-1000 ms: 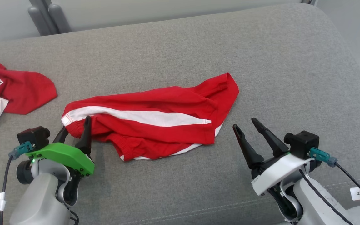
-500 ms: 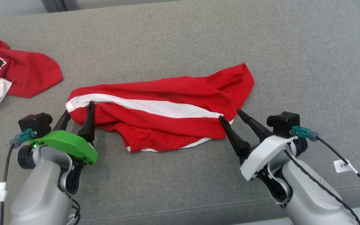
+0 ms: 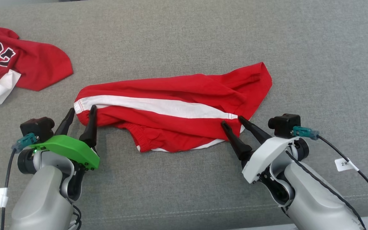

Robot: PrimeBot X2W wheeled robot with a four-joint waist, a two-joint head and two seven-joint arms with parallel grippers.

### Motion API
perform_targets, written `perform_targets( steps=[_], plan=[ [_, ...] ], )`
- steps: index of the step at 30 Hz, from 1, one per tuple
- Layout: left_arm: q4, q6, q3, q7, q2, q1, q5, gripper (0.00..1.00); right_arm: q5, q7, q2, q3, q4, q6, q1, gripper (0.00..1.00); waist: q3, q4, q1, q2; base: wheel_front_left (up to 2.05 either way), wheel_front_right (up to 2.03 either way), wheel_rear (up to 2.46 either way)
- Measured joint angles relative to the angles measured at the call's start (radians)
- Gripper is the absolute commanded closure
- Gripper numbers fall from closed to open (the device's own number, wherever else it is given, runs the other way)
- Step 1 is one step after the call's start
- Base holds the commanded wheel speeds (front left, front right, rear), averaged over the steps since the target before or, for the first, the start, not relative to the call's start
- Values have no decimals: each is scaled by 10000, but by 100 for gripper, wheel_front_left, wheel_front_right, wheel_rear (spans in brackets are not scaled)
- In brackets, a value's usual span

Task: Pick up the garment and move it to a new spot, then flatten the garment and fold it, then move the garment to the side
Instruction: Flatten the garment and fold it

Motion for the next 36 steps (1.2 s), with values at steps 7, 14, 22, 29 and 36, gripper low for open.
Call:
perform_targets(
  steps=[7,14,22,29,36],
  plan=[
    [69,0,-21,-25,36,37,92,0,276,-4,29,290,336,0,-211,0,24,34,0,0,0,0,0],
    [31,0,69,-29,-98,165,-42,0,380,-56,29,516,602,0,-436,79,46,78,0,0,0,0,0],
    [-27,0,82,-79,-198,164,-98,0,585,-280,23,874,813,0,-647,100,18,96,0,0,0,0,0],
    [-109,0,82,-79,-178,163,-94,72,740,-660,-23,1037,947,0,-864,100,-85,38,0,0,0,0,0],
    [-318,0,61,-81,-176,162,-82,100,780,-1030,-88,1101,957,0,-1133,100,-209,-22,0,0,0,0,0]
  ],
)
